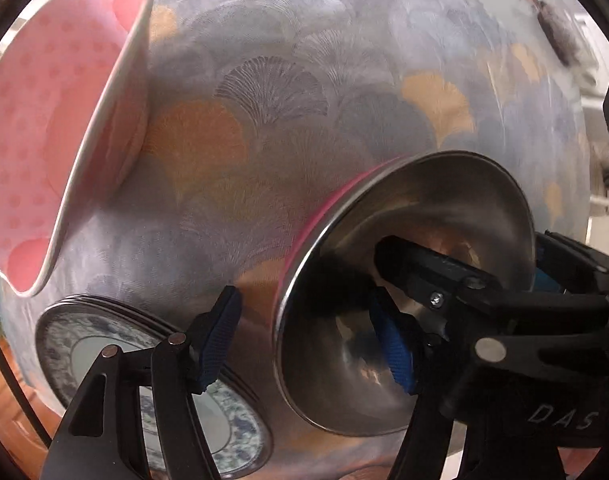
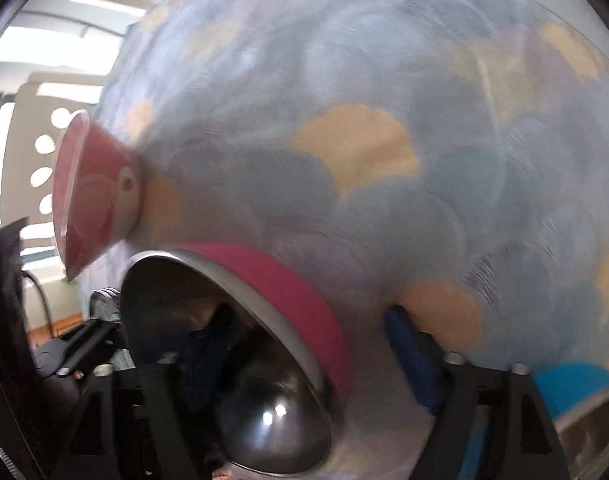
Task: Organize plates and bowls
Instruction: 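Move both grippers to the pink-sided steel bowl and grip its rim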
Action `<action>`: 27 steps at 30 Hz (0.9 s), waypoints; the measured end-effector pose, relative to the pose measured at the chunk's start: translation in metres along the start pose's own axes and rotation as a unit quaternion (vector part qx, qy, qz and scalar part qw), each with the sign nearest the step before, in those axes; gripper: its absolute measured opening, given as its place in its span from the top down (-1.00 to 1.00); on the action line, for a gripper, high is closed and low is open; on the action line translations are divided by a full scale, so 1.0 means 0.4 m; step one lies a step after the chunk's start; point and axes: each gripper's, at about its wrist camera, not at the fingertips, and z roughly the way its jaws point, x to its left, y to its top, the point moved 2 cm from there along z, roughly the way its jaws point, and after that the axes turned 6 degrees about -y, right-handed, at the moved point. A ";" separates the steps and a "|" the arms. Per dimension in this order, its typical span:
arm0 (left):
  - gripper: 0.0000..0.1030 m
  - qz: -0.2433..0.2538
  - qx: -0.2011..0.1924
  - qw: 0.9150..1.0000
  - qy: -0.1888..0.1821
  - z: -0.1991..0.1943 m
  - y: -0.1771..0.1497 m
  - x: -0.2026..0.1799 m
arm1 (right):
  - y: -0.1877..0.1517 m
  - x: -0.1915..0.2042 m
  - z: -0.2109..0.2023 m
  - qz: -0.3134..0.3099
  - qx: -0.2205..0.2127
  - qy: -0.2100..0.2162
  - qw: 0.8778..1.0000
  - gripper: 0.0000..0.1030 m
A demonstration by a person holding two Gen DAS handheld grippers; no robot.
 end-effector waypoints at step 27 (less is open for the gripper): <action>-0.19 0.014 0.016 1.000 0.003 0.007 0.024 -0.035 | -0.013 -0.041 -0.012 0.024 -0.035 0.001 0.999 -0.07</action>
